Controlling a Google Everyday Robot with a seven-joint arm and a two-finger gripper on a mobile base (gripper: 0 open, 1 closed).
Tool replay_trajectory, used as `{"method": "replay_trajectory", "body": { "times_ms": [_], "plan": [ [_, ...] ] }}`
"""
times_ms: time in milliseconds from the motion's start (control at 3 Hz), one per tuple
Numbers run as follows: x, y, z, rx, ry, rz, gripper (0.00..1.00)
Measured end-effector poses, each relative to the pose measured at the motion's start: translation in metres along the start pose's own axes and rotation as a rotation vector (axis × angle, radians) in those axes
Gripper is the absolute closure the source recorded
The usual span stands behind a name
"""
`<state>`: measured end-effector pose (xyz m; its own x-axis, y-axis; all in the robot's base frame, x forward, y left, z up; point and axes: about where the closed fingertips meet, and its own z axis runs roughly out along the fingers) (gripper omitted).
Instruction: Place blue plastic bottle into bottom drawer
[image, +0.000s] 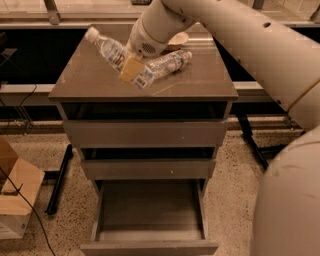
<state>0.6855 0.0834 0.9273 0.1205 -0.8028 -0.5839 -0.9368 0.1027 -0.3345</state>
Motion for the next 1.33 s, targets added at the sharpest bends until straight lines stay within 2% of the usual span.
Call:
{"method": "replay_trajectory", "body": {
  "times_ms": [667, 1000, 1333],
  "plan": [
    [0.069, 0.112, 0.021, -0.17, 0.242, 0.122, 1.0],
    [0.11, 0.172, 0.04, -0.241, 0.284, 0.242, 1.0],
    [0.146, 0.201, 0.072, -0.261, 0.256, 0.351, 1.0]
  ]
}}
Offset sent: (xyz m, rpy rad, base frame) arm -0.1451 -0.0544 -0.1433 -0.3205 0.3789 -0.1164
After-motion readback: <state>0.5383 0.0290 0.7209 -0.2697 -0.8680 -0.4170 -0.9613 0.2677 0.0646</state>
